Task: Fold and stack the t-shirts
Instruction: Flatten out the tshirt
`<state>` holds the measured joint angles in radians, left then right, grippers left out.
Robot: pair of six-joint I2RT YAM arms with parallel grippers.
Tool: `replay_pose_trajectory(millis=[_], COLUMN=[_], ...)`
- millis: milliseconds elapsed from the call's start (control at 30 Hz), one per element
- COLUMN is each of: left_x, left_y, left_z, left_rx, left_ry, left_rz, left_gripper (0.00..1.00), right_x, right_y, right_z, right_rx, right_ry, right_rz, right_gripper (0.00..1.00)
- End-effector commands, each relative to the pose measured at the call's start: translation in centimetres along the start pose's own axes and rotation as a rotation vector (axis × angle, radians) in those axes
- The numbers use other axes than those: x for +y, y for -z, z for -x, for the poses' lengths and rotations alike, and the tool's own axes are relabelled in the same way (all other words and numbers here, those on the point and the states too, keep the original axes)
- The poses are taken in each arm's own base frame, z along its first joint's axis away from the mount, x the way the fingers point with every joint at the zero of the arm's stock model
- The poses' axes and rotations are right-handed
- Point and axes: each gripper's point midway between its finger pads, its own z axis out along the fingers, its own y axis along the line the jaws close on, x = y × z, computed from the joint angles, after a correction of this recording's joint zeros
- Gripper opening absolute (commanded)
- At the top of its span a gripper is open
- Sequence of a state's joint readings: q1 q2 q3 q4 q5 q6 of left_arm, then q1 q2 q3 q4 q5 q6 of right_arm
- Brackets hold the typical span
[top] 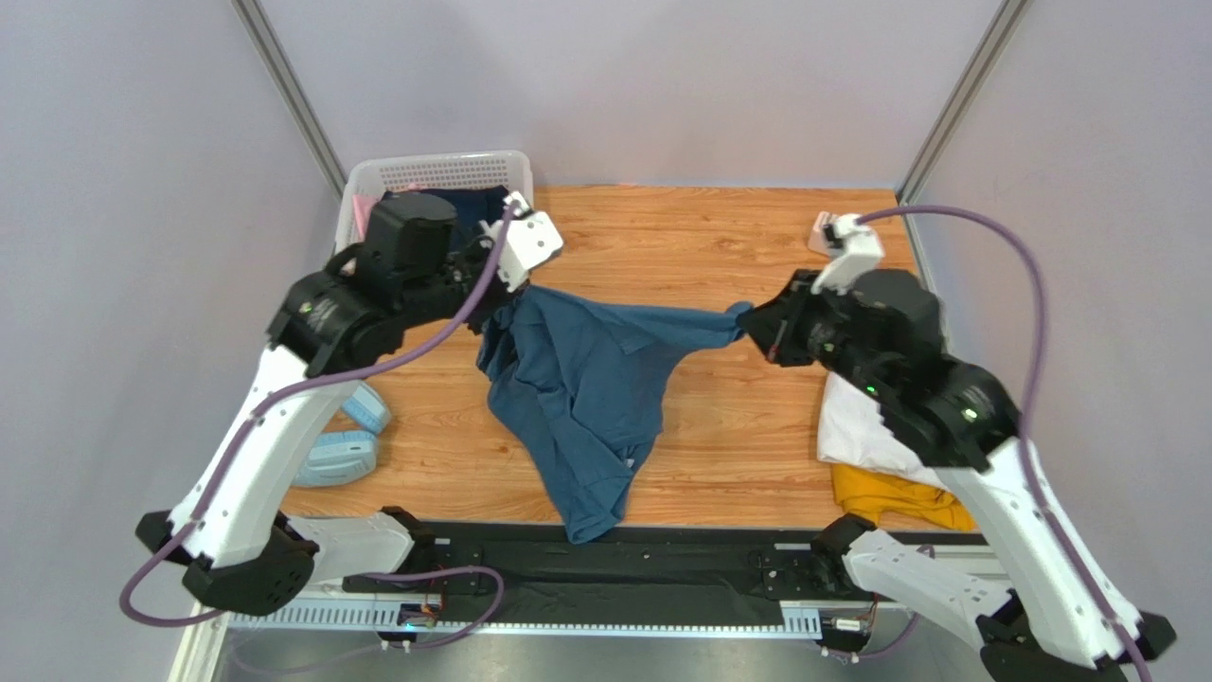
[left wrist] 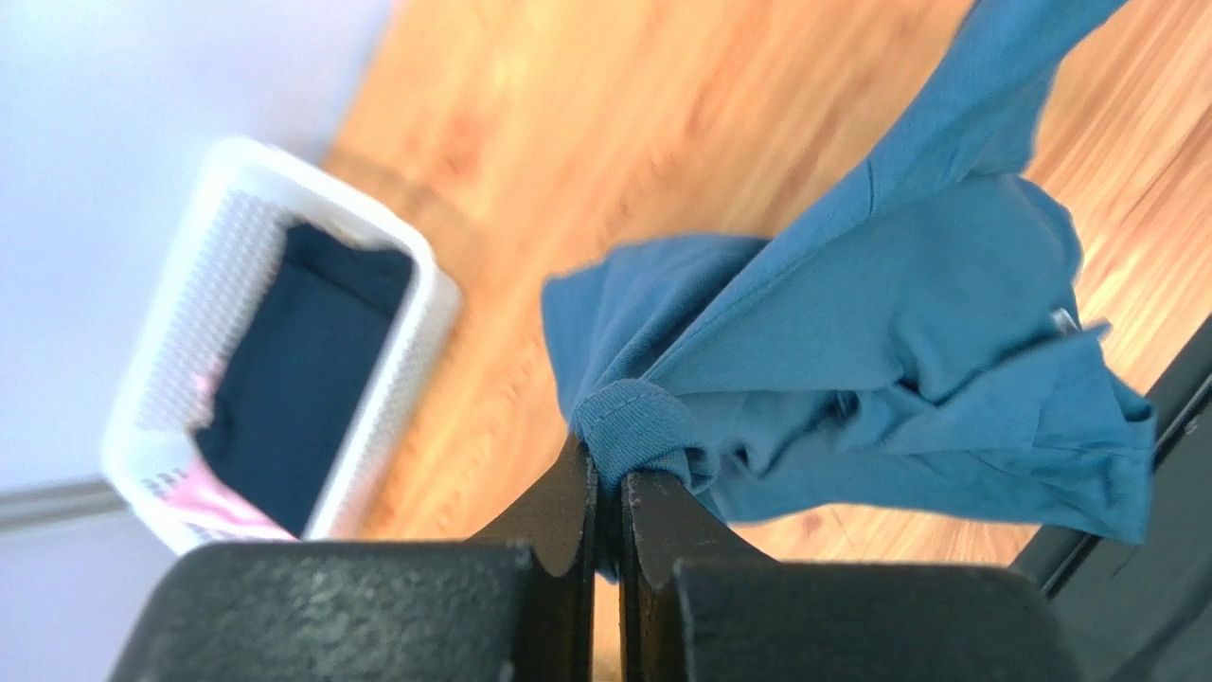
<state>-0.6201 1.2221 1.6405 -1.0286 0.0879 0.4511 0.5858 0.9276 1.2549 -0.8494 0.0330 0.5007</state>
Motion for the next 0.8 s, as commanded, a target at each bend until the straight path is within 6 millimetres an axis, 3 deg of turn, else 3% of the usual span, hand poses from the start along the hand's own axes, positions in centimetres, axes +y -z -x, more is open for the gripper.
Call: replay_pose_trajectory(millis=[0,33,100,133,167,200,233,267,400,633,767], left_x=[0.2,-0.1,-0.4,-0.8,-1.1,-1.4,-1.5,-1.3,-2.0,-1.6,-0.6], left_y=[8.2,9.3,12.2,13.1,14.0,15.1,15.4,16.1,13.6,16.5,17.2], left_z=[3.9,4.0,5.4,5.2,5.4,5.2,4.9,4.3,0.7,1.4,0.1], left_rx=[-0.168,-0.177,-0.254,-0.259,-0.281,-0.303,-0.306,-0.306,-0.201,-0.255,-0.225], left_ry=[-0.004,-0.006,-0.015,-0.013,-0.018,-0.019,-0.019,-0.02,-0.008,-0.036,-0.067], left_rz=[0.027,0.02,0.021,0.012,0.003,0.012,0.019,0.056,0.055,0.098,0.176], left_gripper=[0.0,0.0,0.01,0.15,0.23,0.21,0.01,0.0,0.0,0.0,0.0], right_x=[1.8,2.6,3.1,3.4,3.0,2.5,2.3,2.1,1.8,2.2,1.5], right_y=[9.6,12.3,15.3,18.5,19.4,20.5,21.2,21.5,19.2,20.7,21.0], right_z=[6.8,8.4,9.6,10.6,10.6,11.0,11.0,10.8,9.7,10.8,10.3], right_rx=[-0.293,-0.371,-0.444,-0.522,-0.531,-0.561,-0.573,-0.567,-0.506,-0.559,-0.557], right_ry=[0.094,0.099,0.115,0.111,0.111,0.101,0.096,0.095,0.075,0.095,0.096], right_rz=[0.079,0.118,0.15,0.177,0.164,0.141,0.137,0.127,0.112,0.132,0.106], right_gripper=[0.0,0.0,0.0,0.0,0.0,0.0,0.0,0.0,0.0,0.0,0.0])
